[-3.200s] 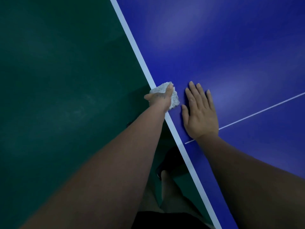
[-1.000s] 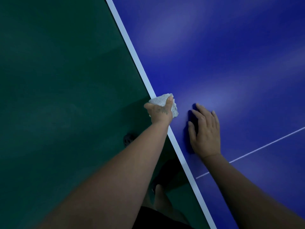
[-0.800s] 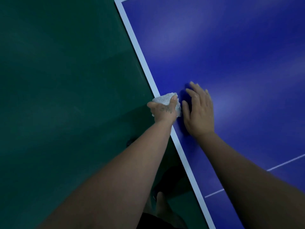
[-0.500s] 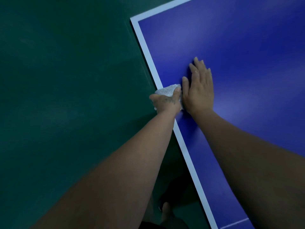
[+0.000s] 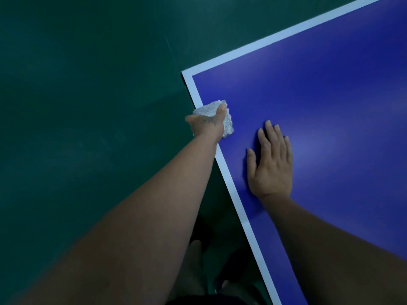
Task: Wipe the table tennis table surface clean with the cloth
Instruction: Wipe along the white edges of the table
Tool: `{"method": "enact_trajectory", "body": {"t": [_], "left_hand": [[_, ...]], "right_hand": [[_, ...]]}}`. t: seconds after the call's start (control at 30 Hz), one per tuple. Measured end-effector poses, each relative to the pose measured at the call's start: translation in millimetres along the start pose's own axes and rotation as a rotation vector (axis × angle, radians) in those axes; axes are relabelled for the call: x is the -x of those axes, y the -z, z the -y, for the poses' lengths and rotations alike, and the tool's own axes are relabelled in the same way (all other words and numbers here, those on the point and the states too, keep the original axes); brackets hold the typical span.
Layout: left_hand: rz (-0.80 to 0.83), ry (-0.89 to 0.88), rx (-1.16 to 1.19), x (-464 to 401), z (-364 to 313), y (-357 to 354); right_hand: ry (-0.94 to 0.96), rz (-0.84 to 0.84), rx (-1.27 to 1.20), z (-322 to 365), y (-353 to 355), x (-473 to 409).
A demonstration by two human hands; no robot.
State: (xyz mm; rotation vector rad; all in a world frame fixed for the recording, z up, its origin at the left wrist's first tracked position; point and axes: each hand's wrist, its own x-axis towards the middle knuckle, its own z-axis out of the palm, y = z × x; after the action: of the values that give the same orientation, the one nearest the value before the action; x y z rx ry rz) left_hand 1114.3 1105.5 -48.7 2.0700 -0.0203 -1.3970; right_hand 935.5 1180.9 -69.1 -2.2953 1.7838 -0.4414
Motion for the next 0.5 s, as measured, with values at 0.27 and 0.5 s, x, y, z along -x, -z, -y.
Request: {"method": "enact_trajectory", "body": {"t": [0.27, 0.5], "left_hand": [[-0.016, 0.004, -0.016, -24.1, -46.0, 10.1], [-0.004, -0.063, 0.005, -19.2, -49.7, 13.3]], "right_hand": [[0.001, -0.006, 0.015, 0.3, -2.1, -0.7], [-0.005, 0.005, 0.017, 0.6, 0.0, -0.4]]}}
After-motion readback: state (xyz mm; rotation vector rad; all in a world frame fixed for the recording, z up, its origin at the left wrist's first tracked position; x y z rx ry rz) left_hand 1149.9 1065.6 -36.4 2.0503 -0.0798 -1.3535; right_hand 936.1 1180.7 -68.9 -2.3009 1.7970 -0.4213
